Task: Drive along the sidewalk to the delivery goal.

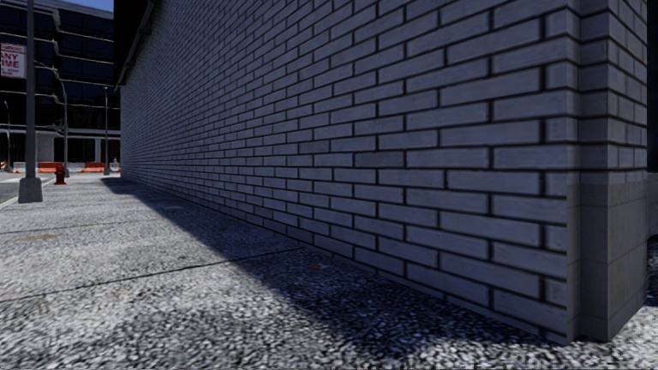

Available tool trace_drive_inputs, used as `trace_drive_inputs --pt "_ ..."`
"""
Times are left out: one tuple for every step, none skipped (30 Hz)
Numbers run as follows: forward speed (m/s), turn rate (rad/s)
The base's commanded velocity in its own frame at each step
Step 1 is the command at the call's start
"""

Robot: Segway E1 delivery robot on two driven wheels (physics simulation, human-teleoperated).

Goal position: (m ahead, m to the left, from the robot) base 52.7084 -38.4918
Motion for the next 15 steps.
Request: trace_drive_inputs --pt "0.0 -0.84" --pt "0.0 -0.84" --pt "0.0 -0.84" --pt "0.0 -0.84" --pt "0.0 -0.84" --pt "0.0 -0.84" --pt "0.0 -0.84" --pt "0.0 -0.84" --pt "0.0 -0.84" --pt "0.0 -0.84" --pt "0.0 -0.84" --pt "0.0 -0.84" --pt "0.0 -0.84" --pt "0.0 -0.84" --pt "0.0 -0.84"
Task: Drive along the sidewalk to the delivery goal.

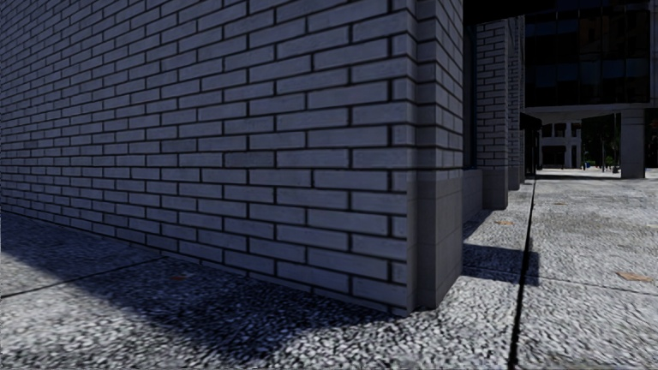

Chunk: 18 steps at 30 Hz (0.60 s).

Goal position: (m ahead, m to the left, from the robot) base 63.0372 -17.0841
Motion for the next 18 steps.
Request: trace_drive_inputs --pt "0.0 -0.84" --pt "0.0 -0.84" --pt "0.0 -0.84" --pt "0.0 -0.84" --pt "0.0 -0.84" --pt "0.0 -0.84" --pt "0.0 -0.84" --pt "0.0 -0.84" --pt "0.0 -0.84" --pt "0.0 -0.84" --pt "0.0 -0.84" --pt "0.0 -0.84" --pt "0.0 -0.84" --pt "0.0 -0.84" --pt "0.0 -0.84" --pt "0.0 -0.84" --pt "0.0 -0.84" --pt "0.0 -0.84"
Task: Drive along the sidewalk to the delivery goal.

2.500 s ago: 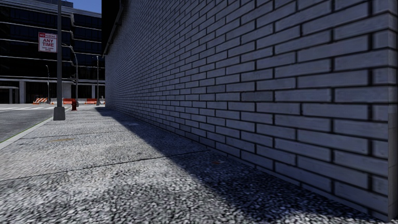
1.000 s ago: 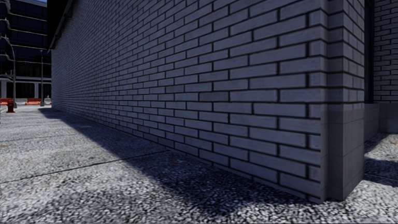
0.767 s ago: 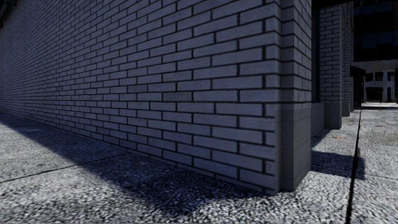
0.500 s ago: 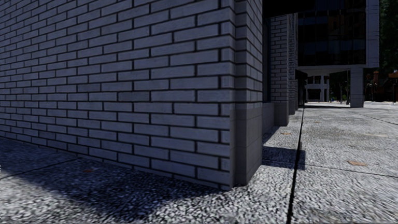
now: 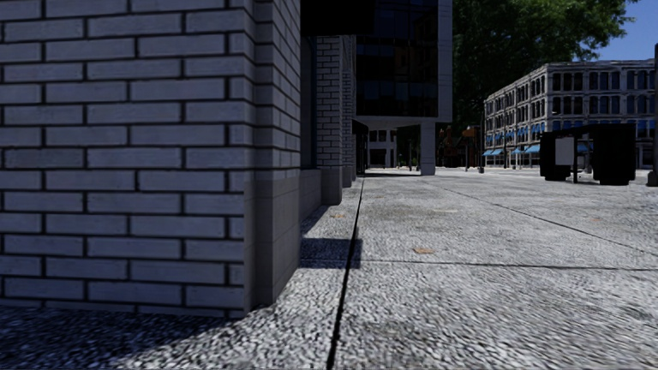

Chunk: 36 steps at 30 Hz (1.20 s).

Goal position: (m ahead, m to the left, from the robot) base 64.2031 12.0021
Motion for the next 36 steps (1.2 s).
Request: trace_drive_inputs --pt "0.0 -0.84" --pt "0.0 -0.84" --pt "0.0 -0.84" --pt "0.0 -0.83" --pt "0.0 -0.78" --pt "0.0 -0.78" --pt "0.0 -0.68" --pt "0.0 -0.49" --pt "0.0 -0.05" --pt "0.0 -0.01" --pt "0.0 0.0" --pt "0.0 0.0" --pt "0.0 0.0" --pt "0.0 0.0" --pt "0.0 0.0" --pt "0.0 0.0" --pt "0.0 0.0" --pt "0.0 0.0" --pt "0.0 0.0" --pt "0.0 0.0" --pt "0.0 0.0" --pt "0.0 0.0" --pt "0.0 0.0" --pt "0.0 0.0" --pt "0.0 0.0" --pt "0.0 0.0" --pt "0.0 0.0" --pt "0.0 0.0" --pt "0.0 0.0" --pt "0.0 0.0" --pt "0.0 0.0" --pt "0.0 0.0" --pt "0.0 0.0" --pt "0.14 0.0" --pt "0.57 0.0" --pt "0.57 0.0"
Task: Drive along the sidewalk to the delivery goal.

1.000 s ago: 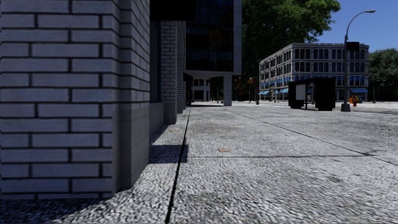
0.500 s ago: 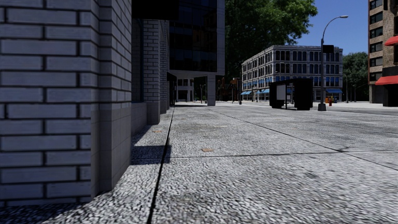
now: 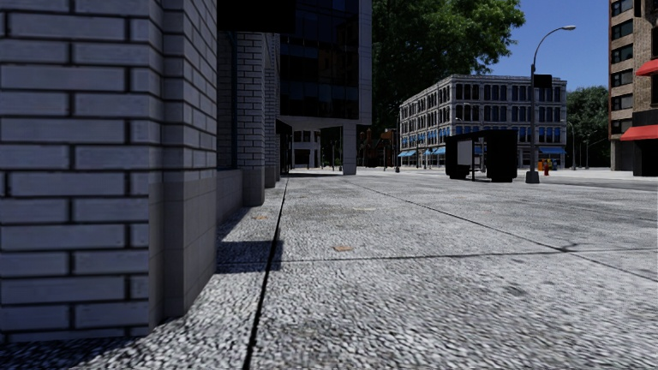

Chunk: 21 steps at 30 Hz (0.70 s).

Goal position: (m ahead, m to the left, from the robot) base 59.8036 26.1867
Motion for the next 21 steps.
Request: trace_drive_inputs --pt "0.9 0.0" --pt "1.1 0.0" --pt "1.23 0.0" --pt "1.36 0.0" --pt "1.44 0.0" --pt "1.46 0.0" --pt "1.46 0.0" --pt "1.46 0.0" --pt "1.46 0.0" --pt "1.46 0.0" --pt "1.46 0.0" --pt "1.46 0.0" --pt "1.46 0.0" --pt "1.46 0.0" --pt "1.46 0.0" --pt "1.46 0.0" --pt "1.46 0.0" --pt "1.46 0.0" --pt "1.46 0.0" --pt "1.46 0.0" --pt "1.46 0.0"
